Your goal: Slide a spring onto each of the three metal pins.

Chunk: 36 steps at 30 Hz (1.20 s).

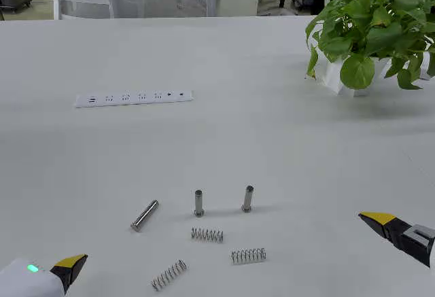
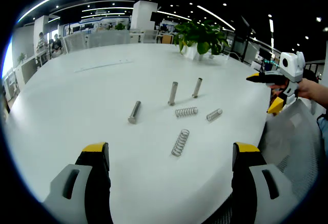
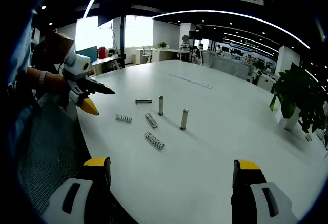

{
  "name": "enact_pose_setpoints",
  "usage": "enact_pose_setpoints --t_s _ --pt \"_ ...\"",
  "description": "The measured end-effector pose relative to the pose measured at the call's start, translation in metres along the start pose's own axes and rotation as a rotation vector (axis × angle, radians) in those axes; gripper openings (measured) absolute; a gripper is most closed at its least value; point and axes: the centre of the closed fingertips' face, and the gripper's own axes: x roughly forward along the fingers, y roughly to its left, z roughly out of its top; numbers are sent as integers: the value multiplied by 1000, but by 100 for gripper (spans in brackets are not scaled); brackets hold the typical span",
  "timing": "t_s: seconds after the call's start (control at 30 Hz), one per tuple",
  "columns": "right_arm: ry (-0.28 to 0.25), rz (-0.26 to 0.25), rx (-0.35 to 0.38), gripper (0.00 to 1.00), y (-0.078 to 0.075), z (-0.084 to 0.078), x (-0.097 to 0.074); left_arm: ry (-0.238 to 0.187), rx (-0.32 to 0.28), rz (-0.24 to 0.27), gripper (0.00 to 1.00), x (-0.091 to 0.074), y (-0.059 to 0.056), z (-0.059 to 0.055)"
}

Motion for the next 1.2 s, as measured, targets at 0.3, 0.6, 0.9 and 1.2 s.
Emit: enact_pose_setpoints --t_s 0.3,0.6,0.9,1.2 --pt "20 -3 9 99 -2 -7 -1 -3 -2 0 99 2 1 0" --pt "31 0 6 99 -4 -7 -1 -7 -20 11 99 1 6 0" --pt "33 9 1 99 -3 -6 2 -2 -23 9 99 0 7 0" --pt "35 20 -3 99 1 -6 3 5 -15 8 99 -1 7 0"
